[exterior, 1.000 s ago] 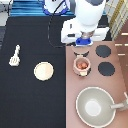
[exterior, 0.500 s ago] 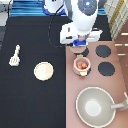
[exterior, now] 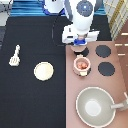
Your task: Take the lid off the pot, put the pot on the plate, and use the tool to push the pot to the front of the table.
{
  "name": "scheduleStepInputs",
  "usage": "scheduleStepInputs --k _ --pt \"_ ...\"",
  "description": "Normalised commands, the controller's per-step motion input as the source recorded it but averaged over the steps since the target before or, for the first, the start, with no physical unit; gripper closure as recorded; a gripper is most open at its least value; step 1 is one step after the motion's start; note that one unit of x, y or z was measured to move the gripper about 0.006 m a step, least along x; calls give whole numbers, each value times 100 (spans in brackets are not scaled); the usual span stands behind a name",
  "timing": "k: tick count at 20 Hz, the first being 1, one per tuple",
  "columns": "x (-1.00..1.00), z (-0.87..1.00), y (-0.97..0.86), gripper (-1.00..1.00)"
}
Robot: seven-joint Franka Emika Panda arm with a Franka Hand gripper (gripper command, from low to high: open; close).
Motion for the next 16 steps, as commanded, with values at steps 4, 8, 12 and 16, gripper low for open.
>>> scheduleStepInputs --k 4,8,12,16 --pt "21 13 8 100" --pt "7 59 13 -100" --pt "-23 94 29 -100" --pt "0 99 21 -100"
